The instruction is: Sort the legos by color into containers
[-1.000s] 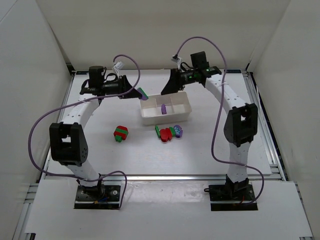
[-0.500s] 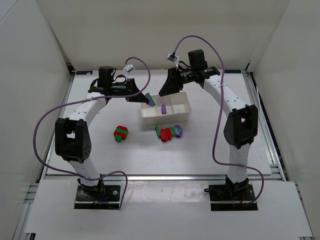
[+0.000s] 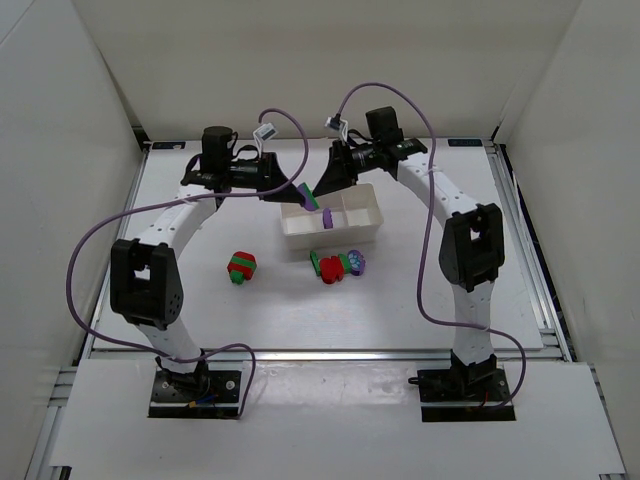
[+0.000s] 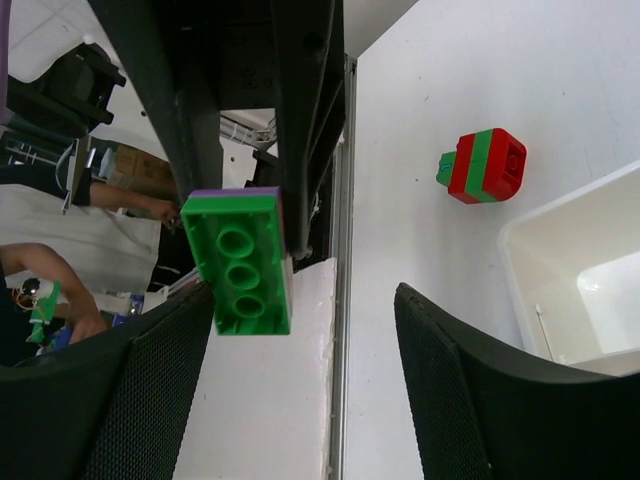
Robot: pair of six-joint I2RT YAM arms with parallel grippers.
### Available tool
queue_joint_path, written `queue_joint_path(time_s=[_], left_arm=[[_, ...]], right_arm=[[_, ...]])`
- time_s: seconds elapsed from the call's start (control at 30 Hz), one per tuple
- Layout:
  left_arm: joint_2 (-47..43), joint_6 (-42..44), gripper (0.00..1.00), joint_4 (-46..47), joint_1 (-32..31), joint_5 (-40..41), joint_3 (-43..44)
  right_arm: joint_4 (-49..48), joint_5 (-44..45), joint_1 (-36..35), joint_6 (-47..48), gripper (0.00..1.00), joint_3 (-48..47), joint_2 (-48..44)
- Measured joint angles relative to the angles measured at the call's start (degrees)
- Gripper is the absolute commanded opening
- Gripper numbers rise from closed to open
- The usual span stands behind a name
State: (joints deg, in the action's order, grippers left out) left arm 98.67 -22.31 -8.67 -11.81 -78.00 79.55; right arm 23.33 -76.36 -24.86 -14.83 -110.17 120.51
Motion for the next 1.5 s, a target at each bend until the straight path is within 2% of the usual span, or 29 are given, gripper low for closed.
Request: queue_joint_path(time_s=[0.47, 0.7, 1.13, 1.5], left_arm=[[-0.48, -1.36, 0.1, 1.95, -0.94, -0.76, 0.02], [-0.52, -1.31, 0.1, 2.47, -0.94, -1.33, 0.0], [-1.11, -0.31, 0.1, 2.45, -0.94, -1.36, -1.31], [-1.09, 1.03, 0.1, 1.66, -0.94, -1.33, -1.27]], right_arm=[[-1.38, -0.61, -1.33, -1.27, 0.67, -1.33, 0.0], [-1.2, -1.22, -1.05, -0.46, 0.74, -0.66, -0.02], [-1.03, -2.4, 2.8, -0.2, 0.77, 0.48, -0.57], [-2.12, -4.02, 0.28, -1.53, 0.82, 0.48, -1.64]])
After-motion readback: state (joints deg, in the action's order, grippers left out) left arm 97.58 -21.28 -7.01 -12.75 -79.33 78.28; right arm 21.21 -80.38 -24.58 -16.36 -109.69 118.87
